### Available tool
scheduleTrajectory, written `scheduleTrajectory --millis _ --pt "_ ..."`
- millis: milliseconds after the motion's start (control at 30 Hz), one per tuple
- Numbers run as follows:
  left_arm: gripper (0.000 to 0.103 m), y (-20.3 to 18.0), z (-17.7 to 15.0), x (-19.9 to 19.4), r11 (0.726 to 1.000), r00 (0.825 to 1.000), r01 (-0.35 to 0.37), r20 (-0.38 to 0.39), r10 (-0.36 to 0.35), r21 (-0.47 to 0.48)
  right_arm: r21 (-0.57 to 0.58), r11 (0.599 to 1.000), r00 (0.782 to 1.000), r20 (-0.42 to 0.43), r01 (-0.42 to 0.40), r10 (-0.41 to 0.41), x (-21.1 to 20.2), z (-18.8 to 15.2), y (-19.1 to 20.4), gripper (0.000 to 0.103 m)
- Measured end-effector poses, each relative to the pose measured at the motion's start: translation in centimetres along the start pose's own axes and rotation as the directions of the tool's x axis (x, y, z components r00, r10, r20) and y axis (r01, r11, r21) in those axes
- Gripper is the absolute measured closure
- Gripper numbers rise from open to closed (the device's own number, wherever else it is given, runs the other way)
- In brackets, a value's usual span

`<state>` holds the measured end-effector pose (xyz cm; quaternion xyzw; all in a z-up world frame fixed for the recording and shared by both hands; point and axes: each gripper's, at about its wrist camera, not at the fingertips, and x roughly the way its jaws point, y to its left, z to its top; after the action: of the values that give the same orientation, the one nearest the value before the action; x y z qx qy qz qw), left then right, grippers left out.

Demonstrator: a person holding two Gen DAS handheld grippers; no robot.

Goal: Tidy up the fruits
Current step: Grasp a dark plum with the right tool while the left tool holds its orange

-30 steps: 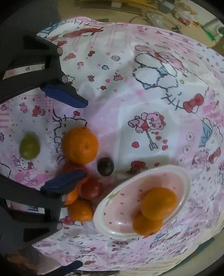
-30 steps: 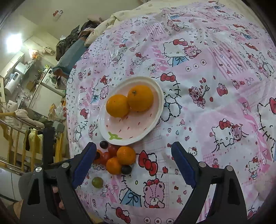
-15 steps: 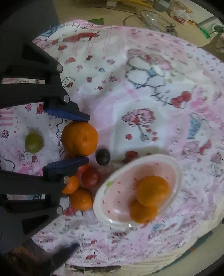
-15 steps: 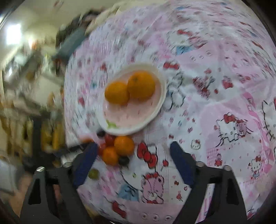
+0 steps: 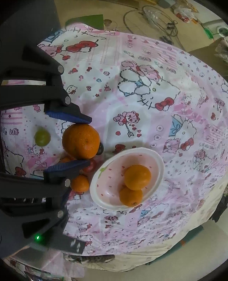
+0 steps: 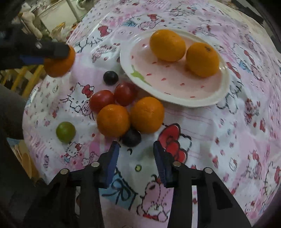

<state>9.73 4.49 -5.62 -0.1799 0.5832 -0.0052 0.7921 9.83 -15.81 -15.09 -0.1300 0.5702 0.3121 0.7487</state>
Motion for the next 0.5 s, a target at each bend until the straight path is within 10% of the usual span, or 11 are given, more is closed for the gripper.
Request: scheduleTrajectory --millis 500 --pt "0.066 0.4 0.1 0.3 1.0 1.0 -0.011 -0.004 0.011 -0.002 -0.058 0.998 0.999 0.02 -0.024 0.025 0.5 0.5 0.8 0.082"
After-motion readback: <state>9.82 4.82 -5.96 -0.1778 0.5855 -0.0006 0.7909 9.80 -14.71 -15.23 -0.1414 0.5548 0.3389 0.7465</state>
